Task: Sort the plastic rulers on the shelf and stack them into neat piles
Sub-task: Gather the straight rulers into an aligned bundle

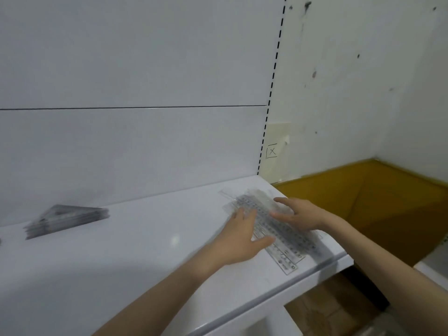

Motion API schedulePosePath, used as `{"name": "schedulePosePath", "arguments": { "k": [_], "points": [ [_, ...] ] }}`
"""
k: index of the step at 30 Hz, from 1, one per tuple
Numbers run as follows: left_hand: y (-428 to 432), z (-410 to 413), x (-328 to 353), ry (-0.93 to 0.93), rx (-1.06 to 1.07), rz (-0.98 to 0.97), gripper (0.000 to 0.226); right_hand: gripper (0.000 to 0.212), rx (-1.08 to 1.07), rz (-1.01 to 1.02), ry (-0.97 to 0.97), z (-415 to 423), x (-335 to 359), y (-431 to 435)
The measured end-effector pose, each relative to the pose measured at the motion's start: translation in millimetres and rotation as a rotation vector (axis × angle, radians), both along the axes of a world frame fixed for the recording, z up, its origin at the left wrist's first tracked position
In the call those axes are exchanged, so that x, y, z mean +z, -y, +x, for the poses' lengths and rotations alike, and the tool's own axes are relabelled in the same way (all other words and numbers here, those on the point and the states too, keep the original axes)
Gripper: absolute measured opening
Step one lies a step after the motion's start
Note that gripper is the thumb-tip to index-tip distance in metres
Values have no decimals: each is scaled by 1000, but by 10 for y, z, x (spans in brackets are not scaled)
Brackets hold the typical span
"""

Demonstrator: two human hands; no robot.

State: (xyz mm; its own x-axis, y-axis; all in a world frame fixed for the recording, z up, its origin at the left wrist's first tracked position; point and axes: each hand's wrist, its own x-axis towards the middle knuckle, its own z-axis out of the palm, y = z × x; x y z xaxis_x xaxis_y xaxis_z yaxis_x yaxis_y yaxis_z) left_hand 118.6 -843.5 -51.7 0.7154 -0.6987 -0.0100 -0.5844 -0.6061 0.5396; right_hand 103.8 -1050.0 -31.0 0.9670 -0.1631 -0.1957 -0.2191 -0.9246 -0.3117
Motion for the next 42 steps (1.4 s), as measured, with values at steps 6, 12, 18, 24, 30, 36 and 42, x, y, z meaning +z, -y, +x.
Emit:
{"name": "schedulePosePath", "arguments": {
  "k": [6,12,18,24,30,36,42],
  "points": [
    [260,17,-155,38,14,131,81,90,-7,-3,52,-21,-97,57],
    [275,97,-201,124,-24,164,73,63,76,17,185,-19,-259,-26],
    [78,121,-199,89,-12,110,71,66,69,-50,284,83,-408,-134],
    [-177,150,-158,36,21,119,72,62,70,-82,313,108,-373,-471],
    [-519,185,-170,27,60,129,74,55,86,-90,289,77,-240,-877],
    [-1003,163,-55,68,71,126,68,55,90,-59,295,137,-246,-1336],
    [-1388,173,-110,65,117,105,89,55,125,-64,254,159,-197,-1679]
  ]
}}
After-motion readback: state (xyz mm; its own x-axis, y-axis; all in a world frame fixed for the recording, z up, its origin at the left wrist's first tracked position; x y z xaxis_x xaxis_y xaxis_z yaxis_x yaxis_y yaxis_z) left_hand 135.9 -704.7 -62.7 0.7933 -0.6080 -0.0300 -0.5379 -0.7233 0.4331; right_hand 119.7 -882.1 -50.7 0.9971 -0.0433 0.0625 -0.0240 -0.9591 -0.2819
